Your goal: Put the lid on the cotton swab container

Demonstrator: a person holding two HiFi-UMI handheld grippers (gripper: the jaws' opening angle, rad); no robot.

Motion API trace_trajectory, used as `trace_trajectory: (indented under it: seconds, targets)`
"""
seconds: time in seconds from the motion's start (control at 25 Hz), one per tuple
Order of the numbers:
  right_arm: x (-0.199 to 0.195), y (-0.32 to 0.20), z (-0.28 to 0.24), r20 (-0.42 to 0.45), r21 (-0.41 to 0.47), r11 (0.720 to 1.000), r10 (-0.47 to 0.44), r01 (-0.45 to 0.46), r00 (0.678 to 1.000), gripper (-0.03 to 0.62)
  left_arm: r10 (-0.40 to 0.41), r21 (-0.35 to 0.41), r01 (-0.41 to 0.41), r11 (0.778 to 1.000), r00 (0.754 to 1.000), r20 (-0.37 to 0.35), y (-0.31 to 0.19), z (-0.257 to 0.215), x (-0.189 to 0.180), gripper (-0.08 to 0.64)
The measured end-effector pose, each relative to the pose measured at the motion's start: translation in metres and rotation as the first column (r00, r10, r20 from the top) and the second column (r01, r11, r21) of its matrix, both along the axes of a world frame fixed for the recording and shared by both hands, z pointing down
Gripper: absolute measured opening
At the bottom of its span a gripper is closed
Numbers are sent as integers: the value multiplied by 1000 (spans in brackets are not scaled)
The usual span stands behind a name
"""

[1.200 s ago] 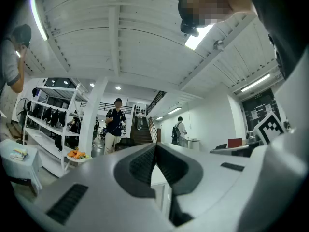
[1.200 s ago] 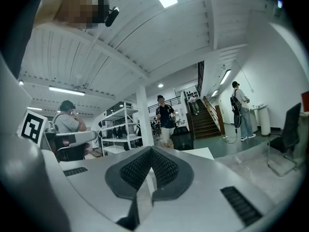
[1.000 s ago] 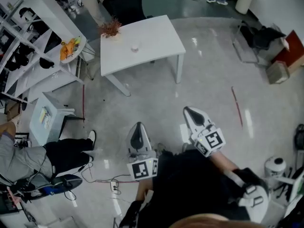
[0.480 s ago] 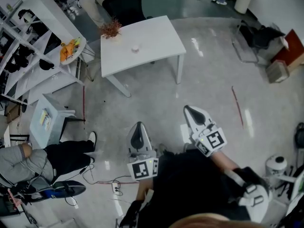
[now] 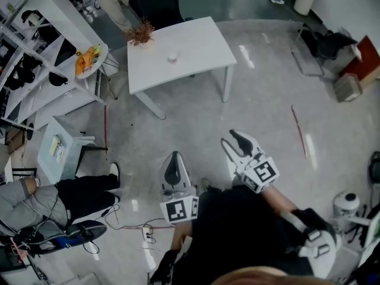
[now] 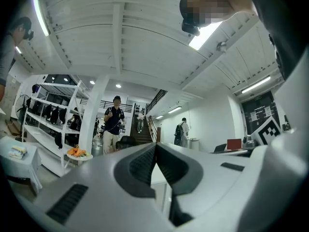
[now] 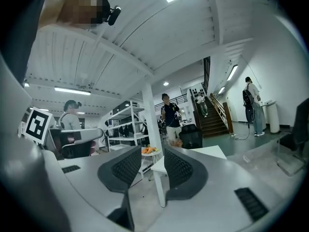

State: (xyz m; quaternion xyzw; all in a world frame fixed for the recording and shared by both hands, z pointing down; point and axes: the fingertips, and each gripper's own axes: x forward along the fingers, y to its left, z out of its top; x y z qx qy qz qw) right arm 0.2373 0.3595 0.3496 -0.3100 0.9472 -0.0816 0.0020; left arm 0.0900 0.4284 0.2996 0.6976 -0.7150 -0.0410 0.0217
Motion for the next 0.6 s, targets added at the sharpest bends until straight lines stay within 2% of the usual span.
trace_trajectory:
  seconds: [0.2, 0.4, 0.6]
  targets:
    - [-21, 0, 6, -8, -1, 1000, 0, 0, 1000, 126, 14, -2, -14, 1000, 1000, 1, 4, 7, -24, 6]
    - [-45, -3, 10, 21, 1, 1000, 26, -26, 999, 126, 39, -13, -39, 999, 999, 0, 4, 22, -50, 6]
    - [-52, -12, 13, 12, -3, 999, 47, -46, 999, 126, 48, -21, -48, 999, 999, -14, -3, 27, -60, 6]
